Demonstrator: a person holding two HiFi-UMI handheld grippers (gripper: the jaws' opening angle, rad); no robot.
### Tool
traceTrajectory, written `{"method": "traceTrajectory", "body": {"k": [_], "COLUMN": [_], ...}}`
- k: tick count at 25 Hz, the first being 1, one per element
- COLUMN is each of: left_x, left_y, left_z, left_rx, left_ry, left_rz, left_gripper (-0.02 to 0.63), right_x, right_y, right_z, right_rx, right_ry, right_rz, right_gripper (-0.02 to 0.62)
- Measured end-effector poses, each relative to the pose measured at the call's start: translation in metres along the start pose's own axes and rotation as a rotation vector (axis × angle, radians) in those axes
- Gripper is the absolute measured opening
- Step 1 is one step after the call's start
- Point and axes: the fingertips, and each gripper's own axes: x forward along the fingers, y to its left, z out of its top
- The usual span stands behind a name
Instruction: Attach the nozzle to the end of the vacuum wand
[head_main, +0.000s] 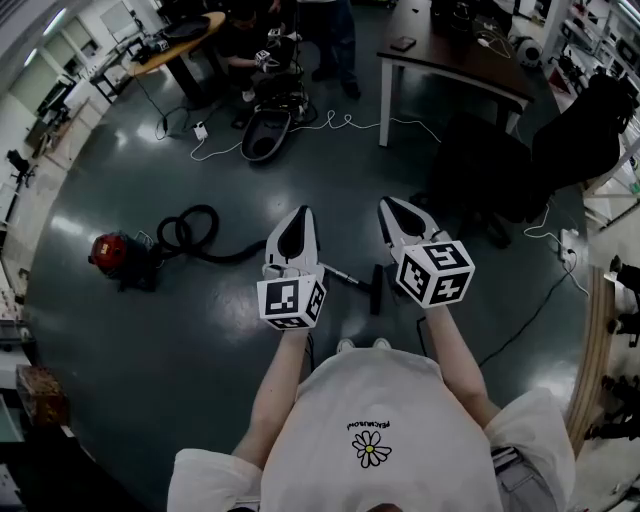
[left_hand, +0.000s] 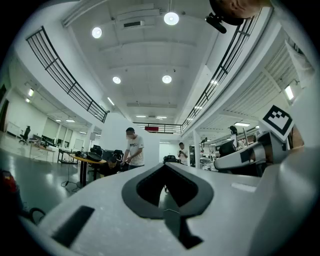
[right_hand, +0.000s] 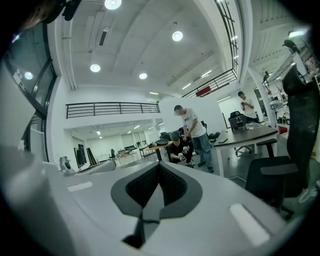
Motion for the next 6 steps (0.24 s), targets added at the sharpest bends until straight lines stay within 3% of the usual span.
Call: {"method": "traceTrajectory", "body": {"k": [6], "left_x": [-0.010], "left_y": [0.013], "left_z": [0.004], "left_rx": [0.000], "left_ry": [0.004], "left_rz": [0.016], "left_gripper": [0.003], "right_x": [0.003], "right_y": [0.018], "right_z": [0.001], "right_rx": [-0.010], "right_ry": [-0.004], "right_rz": [0.022], "right_gripper": [0.008]}}
